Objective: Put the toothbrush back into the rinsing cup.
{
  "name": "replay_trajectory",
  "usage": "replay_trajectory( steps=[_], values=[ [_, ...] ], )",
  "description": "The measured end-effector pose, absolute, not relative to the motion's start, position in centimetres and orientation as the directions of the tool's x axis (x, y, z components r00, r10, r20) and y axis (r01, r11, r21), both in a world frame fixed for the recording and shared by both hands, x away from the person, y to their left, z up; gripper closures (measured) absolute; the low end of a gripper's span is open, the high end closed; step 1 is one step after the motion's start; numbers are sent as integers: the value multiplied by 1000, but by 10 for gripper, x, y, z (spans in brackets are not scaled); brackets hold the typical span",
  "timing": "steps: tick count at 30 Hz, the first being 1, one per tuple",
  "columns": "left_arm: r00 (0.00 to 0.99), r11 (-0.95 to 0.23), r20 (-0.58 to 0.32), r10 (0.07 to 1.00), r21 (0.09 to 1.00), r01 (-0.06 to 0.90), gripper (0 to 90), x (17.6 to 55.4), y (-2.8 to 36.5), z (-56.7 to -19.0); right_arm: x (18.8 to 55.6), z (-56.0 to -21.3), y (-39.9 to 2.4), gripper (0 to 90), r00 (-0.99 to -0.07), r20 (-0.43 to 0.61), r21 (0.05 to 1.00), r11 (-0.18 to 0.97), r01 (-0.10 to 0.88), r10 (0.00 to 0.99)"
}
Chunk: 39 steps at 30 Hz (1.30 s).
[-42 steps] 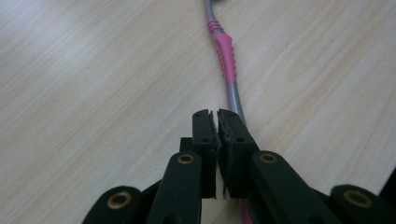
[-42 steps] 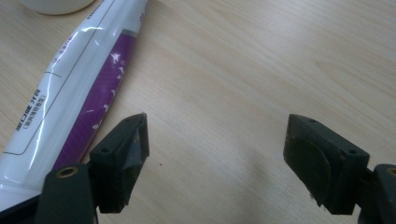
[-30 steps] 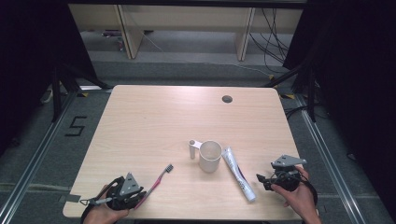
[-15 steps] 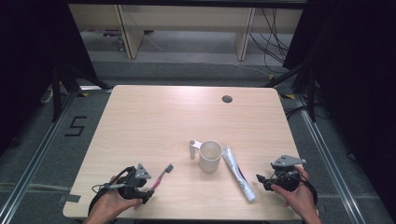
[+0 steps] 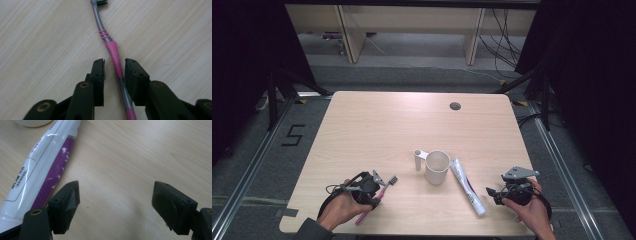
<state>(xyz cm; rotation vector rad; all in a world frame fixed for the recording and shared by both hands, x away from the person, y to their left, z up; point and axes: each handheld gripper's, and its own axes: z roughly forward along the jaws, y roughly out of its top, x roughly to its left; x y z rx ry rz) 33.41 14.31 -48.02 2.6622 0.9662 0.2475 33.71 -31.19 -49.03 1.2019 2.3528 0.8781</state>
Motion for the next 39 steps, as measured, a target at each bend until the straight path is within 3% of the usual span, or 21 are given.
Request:
replay_trajectory(
  steps=[14,28,39],
  values=[
    [769,-748,18,639,249,615,808,344,136,-482,337,-490,-312,233,-581,-34,669,451,591,813],
    [774,-769,-13,633,108,630,820,361,123,-480,336,-490,-312,234,-583,-31,665,452,595,812],
    [788,-785,-5,616,85,614,825,363,119,-480,337,-490,-313,233,-588,-34,666,457,590,808]
  ],
)
